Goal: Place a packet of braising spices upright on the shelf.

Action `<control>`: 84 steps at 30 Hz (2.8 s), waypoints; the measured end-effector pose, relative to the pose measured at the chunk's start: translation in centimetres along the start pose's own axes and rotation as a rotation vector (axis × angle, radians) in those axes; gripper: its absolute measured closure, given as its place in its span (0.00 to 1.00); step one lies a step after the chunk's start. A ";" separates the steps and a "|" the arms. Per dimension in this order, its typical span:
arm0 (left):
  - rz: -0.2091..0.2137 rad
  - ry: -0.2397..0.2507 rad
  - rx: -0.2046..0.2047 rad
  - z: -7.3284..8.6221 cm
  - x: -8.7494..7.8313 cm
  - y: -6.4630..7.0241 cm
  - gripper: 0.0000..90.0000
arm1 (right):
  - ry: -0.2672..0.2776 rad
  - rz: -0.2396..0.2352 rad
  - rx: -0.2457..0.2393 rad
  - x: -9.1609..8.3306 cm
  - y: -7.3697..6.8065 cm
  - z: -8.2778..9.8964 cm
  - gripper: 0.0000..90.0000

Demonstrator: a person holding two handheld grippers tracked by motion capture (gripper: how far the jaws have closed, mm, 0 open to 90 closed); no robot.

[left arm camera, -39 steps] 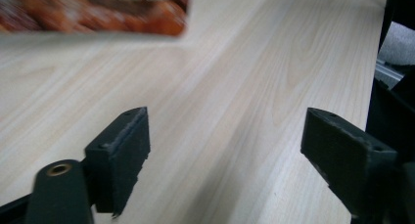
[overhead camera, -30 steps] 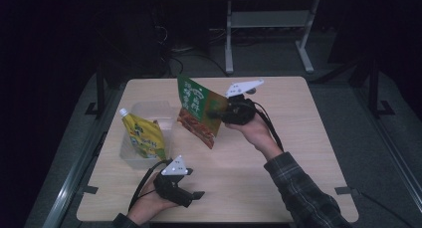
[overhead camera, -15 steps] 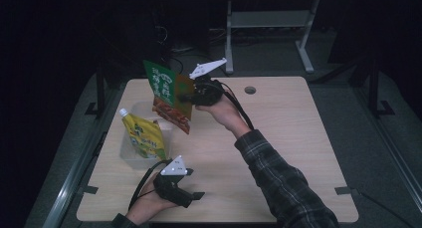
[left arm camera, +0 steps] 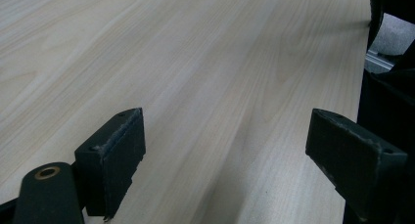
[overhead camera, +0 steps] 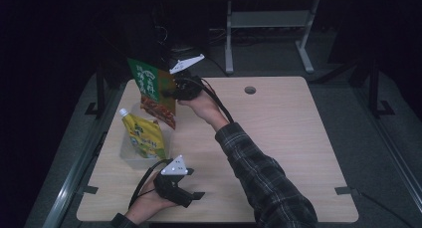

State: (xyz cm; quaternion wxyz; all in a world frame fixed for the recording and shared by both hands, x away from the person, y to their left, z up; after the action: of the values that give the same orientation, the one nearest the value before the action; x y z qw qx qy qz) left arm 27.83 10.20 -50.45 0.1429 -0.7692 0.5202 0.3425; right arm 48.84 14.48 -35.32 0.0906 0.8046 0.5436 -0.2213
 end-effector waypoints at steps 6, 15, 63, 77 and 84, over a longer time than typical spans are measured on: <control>0.003 -0.001 0.005 0.0 0.0 0.0 0.16 | 0.002 0.003 0.015 0.9 0.3 -0.2 1.00; 0.007 0.004 0.005 -0.1 0.1 0.1 0.16 | -0.009 -0.005 0.010 2.1 -0.2 -0.3 1.00; 0.023 -0.003 -0.001 0.0 0.3 0.3 0.16 | -0.101 0.078 0.031 4.7 0.4 3.1 0.35; 0.016 -0.015 0.005 0.2 0.4 0.0 0.16 | -0.125 0.077 0.013 -0.5 0.7 6.3 0.29; 0.012 -0.013 0.005 0.2 0.5 -0.1 0.16 | -0.142 0.079 0.023 -3.4 0.8 9.0 0.29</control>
State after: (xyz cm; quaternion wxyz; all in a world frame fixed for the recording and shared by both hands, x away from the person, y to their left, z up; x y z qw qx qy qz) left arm 27.94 10.03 -50.96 0.1459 -0.7636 0.5246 0.3470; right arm 46.16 7.82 -41.83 0.1285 0.8086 0.5011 -0.2802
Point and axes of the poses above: each handheld gripper's, and its own axes: x roughly forward along the jaws, z roughly out of its underside, y roughly to its right, the point moved 10 cm from there along x, roughly forward along the jaws, and after that the axes turned 1 degree about z, right-handed, at the moved point
